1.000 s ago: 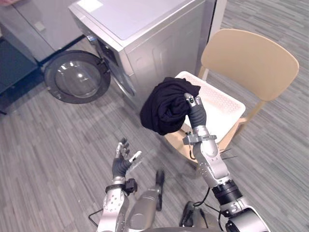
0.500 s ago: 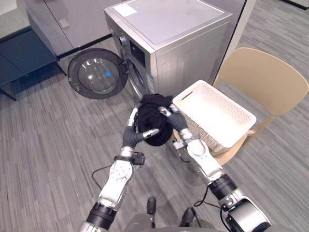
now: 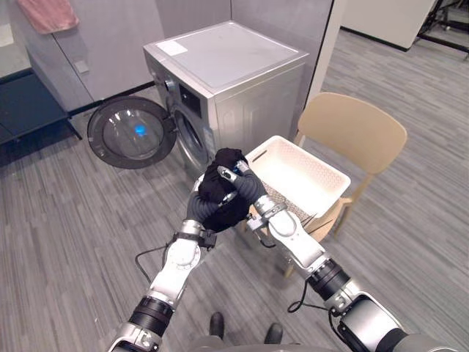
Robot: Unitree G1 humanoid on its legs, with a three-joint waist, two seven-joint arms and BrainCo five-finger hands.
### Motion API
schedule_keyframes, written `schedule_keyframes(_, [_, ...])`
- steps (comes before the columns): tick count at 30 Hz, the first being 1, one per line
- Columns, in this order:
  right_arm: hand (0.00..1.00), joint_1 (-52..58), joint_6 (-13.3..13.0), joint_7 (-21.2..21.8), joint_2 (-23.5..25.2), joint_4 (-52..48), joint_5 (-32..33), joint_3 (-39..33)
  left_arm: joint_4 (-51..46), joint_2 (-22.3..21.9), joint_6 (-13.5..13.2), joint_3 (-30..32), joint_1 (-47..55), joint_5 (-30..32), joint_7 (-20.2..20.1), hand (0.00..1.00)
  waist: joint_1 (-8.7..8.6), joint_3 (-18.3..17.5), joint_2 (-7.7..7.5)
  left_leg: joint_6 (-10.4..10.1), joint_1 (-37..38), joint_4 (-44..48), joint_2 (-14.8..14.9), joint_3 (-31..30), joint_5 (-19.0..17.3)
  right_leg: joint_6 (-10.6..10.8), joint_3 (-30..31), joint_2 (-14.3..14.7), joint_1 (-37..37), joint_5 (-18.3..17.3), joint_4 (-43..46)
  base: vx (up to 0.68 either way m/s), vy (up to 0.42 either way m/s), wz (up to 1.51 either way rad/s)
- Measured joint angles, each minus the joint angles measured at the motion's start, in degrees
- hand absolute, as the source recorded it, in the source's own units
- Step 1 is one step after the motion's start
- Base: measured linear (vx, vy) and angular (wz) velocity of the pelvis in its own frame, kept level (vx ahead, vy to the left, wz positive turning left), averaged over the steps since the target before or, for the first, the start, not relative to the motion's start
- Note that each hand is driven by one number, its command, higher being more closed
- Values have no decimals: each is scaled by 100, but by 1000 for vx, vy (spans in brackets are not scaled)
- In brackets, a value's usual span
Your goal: Pick up the laundry basket with both hands and put the clothes into the washing machine.
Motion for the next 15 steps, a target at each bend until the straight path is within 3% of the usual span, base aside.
schedule_keyframes(5, [0, 0, -11, 13, -112, -419, 64, 44, 253, -11, -10, -6, 3, -5, -2, 100, -25, -15, 0, 8, -19, -2, 120, 19, -7, 24, 117, 154, 4, 40, -152, -40, 26, -9])
schedule_keyframes(8, [0, 1, -43, 114, -108, -752, -67, 119, 497, -49, 61, 4, 46, -8, -2, 100, -133, -18, -1, -4, -20, -2, 149, 18, 0, 24, 125, 187, -2, 40, -152, 23, 44, -3])
schedule_keyframes(15, [0, 807, -166, 142, -335, -998, -1071, -135, 500, -278, 69, 350, 425, -9, -13, 100, -153, -20, -3, -6, -19, 1, 129, 42, 14, -45, 145, 177, -8, 83, -132, 59, 66, -2])
